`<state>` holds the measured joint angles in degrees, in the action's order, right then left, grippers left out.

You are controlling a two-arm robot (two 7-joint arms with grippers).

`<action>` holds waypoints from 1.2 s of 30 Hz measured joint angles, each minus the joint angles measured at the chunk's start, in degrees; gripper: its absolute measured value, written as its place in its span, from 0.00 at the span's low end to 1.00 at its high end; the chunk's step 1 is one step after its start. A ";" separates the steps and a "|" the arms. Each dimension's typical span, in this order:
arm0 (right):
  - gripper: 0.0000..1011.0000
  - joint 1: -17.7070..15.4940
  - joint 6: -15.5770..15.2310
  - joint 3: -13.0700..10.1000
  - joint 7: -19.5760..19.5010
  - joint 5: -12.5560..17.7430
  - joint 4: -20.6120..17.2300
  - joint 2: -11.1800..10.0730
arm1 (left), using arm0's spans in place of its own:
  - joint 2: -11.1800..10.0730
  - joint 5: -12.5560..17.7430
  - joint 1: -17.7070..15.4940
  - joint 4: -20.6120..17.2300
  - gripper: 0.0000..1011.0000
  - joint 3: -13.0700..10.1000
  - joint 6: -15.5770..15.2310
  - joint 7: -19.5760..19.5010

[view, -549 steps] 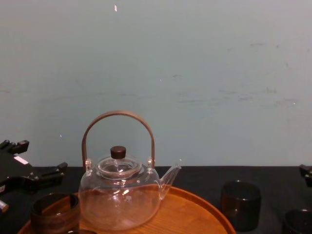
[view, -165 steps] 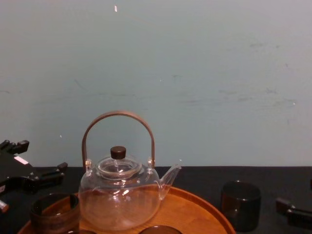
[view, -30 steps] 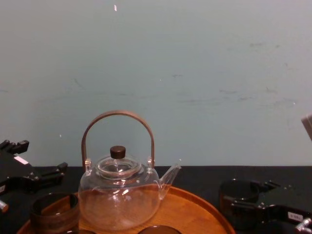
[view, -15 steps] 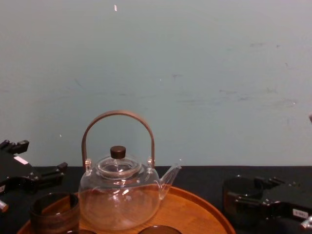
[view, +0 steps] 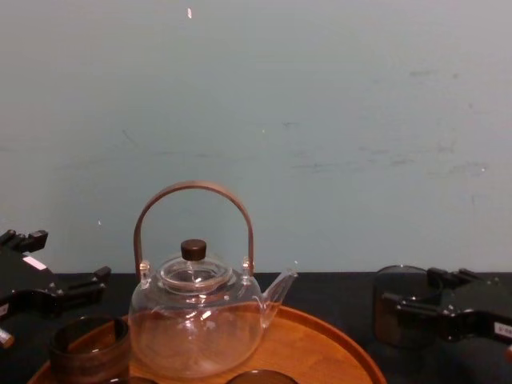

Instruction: Pick up the glass from the table and place it on the tray.

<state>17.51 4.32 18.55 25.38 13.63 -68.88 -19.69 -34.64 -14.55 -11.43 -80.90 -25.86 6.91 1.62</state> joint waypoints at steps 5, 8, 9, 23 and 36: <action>0.88 -1.21 -0.09 -0.13 0.00 0.29 -2.82 -0.61 | 0.00 0.00 0.00 0.00 0.99 0.00 0.00 0.00; 0.88 -1.96 -0.09 -0.09 0.19 0.51 -4.53 -0.95 | 0.00 0.00 0.00 0.00 0.99 0.00 0.00 0.00; 0.88 -2.13 -0.08 -0.04 0.24 0.54 -4.97 -1.03 | 0.00 0.00 0.00 0.00 0.99 0.00 0.00 0.00; 0.88 -3.31 0.86 1.83 1.74 1.02 -8.29 -1.50 | 0.00 0.00 0.00 0.00 0.99 0.00 0.00 0.00; 0.88 -2.95 1.85 4.00 2.84 1.24 -7.65 -0.97 | 0.00 0.00 0.00 0.00 0.99 0.00 0.00 0.00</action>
<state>14.56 6.17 22.55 28.23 14.87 -76.54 -20.65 -34.65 -14.55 -11.43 -80.90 -25.86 6.91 1.62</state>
